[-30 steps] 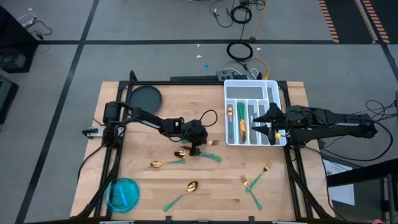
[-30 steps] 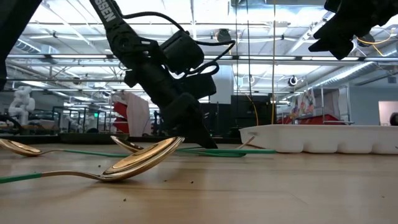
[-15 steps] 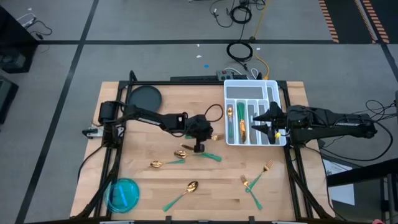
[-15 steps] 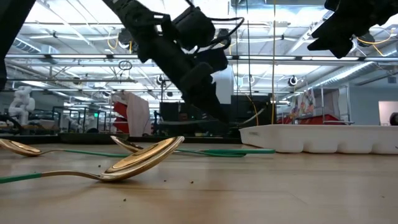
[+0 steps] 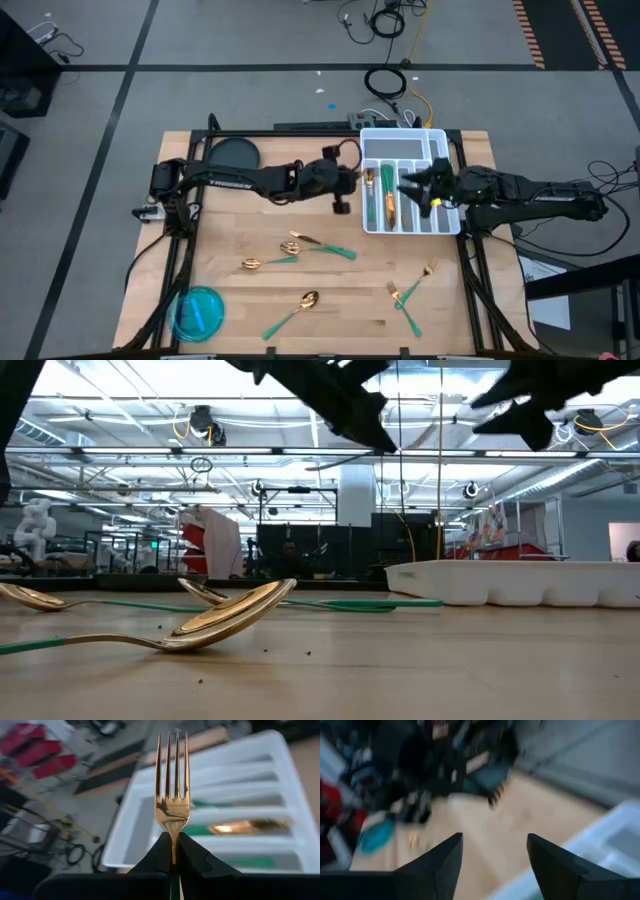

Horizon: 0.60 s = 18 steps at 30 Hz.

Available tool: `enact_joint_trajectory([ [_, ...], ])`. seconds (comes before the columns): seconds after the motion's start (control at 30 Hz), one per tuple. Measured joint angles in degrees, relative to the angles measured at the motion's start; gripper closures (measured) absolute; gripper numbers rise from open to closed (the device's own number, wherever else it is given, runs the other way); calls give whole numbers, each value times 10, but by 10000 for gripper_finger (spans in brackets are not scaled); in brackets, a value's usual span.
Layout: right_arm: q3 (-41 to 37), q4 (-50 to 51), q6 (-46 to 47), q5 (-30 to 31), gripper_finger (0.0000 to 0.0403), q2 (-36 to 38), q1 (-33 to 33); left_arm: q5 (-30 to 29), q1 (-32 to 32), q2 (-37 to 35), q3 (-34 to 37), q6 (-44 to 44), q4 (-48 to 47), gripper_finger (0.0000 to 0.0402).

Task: Sort silverware
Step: Put the green fork into the silverware tray

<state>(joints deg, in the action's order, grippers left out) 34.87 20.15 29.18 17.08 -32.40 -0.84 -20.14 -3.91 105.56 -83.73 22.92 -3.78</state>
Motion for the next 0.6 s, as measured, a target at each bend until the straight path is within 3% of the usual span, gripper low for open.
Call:
enact_joint_trajectory([
  [0.3,0,-214,-109,115,147,-46,-3,-30,-14,1,-16,-31,155,386],
  [0.6,0,-317,-164,129,153,-102,-34,-37,-14,1,-17,-46,191,387],
])
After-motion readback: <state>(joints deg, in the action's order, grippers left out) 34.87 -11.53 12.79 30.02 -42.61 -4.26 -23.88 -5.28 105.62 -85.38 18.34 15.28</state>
